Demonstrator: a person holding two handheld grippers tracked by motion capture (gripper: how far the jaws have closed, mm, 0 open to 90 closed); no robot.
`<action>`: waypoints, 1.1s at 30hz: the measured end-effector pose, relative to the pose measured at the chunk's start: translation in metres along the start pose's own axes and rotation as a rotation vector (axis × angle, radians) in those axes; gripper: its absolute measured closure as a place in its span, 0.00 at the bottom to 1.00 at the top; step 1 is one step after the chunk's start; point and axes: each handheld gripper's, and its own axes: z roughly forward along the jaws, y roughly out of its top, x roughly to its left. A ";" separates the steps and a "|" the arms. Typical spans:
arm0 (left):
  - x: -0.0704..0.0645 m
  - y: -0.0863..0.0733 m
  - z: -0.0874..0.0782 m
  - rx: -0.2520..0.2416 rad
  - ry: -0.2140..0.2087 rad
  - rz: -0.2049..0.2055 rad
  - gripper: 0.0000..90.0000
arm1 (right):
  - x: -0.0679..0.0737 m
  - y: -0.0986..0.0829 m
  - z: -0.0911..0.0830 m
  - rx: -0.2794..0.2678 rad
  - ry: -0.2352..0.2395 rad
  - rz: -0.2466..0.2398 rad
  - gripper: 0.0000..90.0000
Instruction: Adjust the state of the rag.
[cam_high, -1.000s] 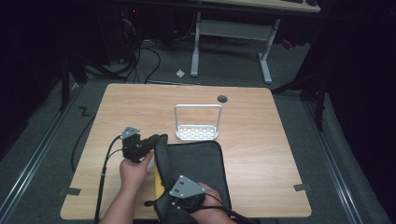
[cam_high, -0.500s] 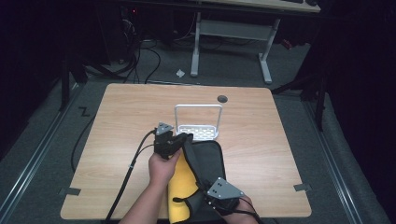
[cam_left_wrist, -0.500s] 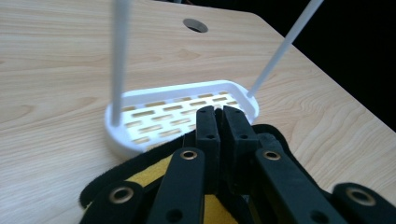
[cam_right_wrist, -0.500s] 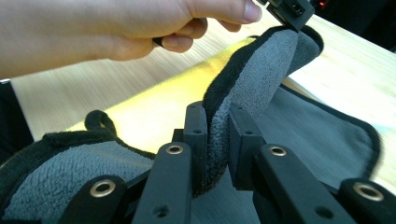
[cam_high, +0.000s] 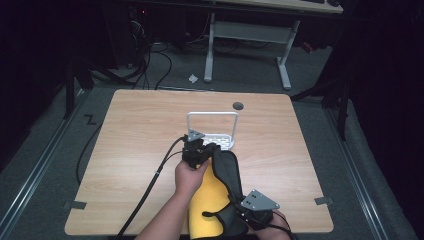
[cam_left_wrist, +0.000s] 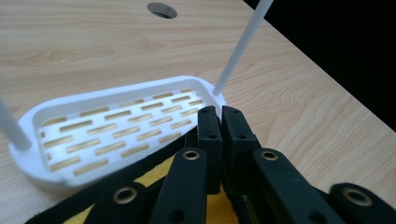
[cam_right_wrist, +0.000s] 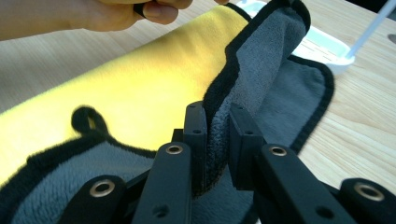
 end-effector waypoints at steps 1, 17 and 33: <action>-0.002 0.001 0.002 0.005 0.000 0.008 0.97 | -0.001 -0.001 0.000 0.008 -0.006 -0.001 0.88; -0.027 -0.007 0.040 0.075 -0.138 -0.009 0.68 | -0.026 -0.006 -0.013 -0.026 -0.086 0.070 0.67; 0.001 -0.054 -0.038 0.099 -0.066 0.061 0.65 | -0.024 -0.018 0.006 0.099 -0.013 0.054 0.81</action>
